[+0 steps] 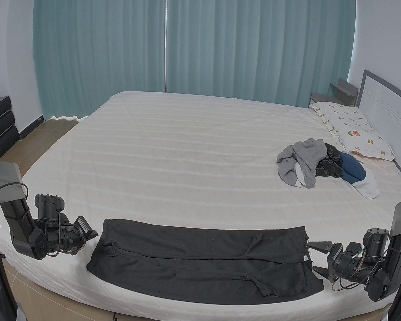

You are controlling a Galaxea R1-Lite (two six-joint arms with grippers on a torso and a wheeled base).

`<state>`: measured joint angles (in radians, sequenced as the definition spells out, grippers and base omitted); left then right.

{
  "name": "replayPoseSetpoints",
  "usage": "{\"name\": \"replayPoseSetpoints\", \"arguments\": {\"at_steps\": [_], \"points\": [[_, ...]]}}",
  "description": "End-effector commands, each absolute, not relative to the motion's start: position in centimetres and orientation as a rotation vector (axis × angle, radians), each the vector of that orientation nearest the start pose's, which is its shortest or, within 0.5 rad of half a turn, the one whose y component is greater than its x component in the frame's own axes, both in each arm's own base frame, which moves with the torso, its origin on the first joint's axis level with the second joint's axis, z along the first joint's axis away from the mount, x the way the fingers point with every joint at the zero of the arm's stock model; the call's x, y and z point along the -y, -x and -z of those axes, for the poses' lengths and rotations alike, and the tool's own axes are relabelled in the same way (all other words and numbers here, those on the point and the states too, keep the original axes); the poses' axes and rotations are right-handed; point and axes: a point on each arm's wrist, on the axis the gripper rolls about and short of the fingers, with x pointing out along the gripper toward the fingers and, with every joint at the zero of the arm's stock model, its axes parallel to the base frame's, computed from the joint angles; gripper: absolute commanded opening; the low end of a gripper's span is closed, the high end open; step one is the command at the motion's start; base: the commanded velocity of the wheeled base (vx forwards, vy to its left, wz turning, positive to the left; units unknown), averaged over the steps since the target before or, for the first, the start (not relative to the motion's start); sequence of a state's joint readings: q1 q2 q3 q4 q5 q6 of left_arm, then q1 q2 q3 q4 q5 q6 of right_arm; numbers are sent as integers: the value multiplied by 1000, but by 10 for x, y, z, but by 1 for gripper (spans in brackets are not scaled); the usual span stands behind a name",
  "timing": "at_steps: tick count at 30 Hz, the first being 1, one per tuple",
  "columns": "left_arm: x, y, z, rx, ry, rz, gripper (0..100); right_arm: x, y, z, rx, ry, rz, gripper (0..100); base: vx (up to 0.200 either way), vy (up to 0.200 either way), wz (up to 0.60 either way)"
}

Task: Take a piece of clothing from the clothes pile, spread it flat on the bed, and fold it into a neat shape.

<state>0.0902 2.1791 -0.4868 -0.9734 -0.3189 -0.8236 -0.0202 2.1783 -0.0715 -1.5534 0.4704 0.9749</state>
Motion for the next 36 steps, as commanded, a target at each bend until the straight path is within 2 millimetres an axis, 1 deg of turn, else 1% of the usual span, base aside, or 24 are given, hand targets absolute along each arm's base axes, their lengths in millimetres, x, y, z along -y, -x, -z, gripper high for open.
{"name": "replayPoseSetpoints", "arguments": {"at_steps": [1,5,6,8,10,12,14,15,16,18,20,23,29,30,36], "points": [[-20,-302,3,-761,931,-86,0,-6,-232,-4,-720,-1067,-145,100,0,0,0],[-20,-300,4,-765,924,-91,0,-6,-232,-4,-720,-1067,-145,100,0,0,0],[-20,-298,5,-768,922,-94,100,-6,-232,-4,-719,-1066,-144,100,0,0,0],[-20,-298,4,-767,922,-93,100,-6,-232,-4,-719,-1066,-144,100,0,0,0],[-20,-291,3,-773,920,-98,100,-6,-232,-4,-718,-1062,-144,100,0,0,0],[-20,-280,4,-795,895,-94,100,-6,-233,-4,-715,-1061,-143,100,0,0,0],[-22,-268,9,-832,824,-75,100,-5,-233,-4,-712,-1062,-141,100,0,0,0],[-22,-267,10,-836,819,-74,100,-5,-233,-4,-710,-1062,-141,100,0,0,0],[-23,-251,16,-890,724,-22,100,-5,-233,-4,-710,-1060,-141,100,0,0,0],[-23,-246,18,-905,696,2,100,-5,-233,-4,-710,-1060,-141,100,0,0,0],[-19,-234,19,-930,653,42,100,-5,-233,-5,-709,-1060,-142,100,0,0,0],[-16,-234,20,-927,643,58,100,-5,-233,-5,-707,-1058,-143,100,0,0,0],[-17,-237,27,-934,630,46,100,-6,-233,-5,-709,-1057,-146,100,0,0,0],[-17,-237,27,-931,627,44,0,-6,-233,-5,-709,-1057,-146,100,0,0,0],[-19,-236,31,-920,611,1,0,-6,-232,-6,-707,-1057,-147,100,0,0,0]]}}
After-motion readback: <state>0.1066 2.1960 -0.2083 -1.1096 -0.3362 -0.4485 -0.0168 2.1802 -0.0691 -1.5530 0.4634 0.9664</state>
